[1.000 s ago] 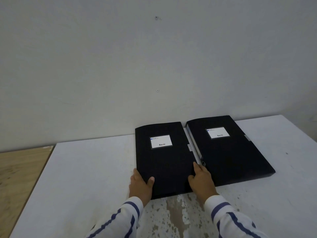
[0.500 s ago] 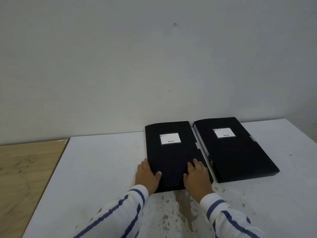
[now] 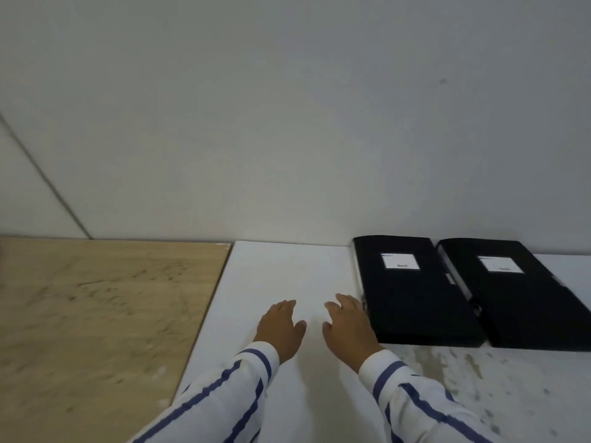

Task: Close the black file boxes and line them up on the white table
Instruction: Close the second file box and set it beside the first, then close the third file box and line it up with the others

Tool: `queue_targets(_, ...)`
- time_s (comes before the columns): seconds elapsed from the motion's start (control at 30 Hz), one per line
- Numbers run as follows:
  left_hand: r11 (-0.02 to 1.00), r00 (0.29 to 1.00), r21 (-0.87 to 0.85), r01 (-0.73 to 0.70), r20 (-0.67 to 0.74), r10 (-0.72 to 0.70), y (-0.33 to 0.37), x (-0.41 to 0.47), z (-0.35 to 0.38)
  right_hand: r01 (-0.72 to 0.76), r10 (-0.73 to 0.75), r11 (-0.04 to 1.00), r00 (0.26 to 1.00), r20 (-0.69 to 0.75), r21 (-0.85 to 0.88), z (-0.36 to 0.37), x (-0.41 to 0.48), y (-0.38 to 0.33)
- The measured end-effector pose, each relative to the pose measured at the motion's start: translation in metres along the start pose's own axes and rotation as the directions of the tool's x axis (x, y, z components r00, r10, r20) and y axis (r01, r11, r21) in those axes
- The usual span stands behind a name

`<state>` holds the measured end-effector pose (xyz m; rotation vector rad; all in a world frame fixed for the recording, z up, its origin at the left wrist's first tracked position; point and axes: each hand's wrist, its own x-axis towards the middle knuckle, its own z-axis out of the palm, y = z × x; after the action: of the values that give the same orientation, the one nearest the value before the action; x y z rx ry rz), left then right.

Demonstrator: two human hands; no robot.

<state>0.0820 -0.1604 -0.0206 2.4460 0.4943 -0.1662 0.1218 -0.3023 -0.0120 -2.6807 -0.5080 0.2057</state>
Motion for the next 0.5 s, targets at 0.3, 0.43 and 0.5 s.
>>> queue_targets(0.3, 0.997, 0.984, 0.051, 0.062, -0.171, -0.053, -0.157, -0.105, -0.121, 0.255, -0.256, 0.966, 0.966, 0.025, 0.032, 0.071, -0.059, -0.199)
queue_targets(0.43, 0.989, 0.962, 0.062, 0.132, -0.247, -0.112, -0.228, -0.152, -0.170, 0.368, -0.371, 0.928, 0.927, 0.057, 0.047, 0.102, -0.088, -0.287)
queue_targets(0.5, 0.984, 0.946, 0.044, 0.175, -0.286, -0.155, -0.261, -0.174, -0.193, 0.410, -0.414, 0.910, 0.907, 0.083, 0.057, 0.116, -0.099, -0.327)
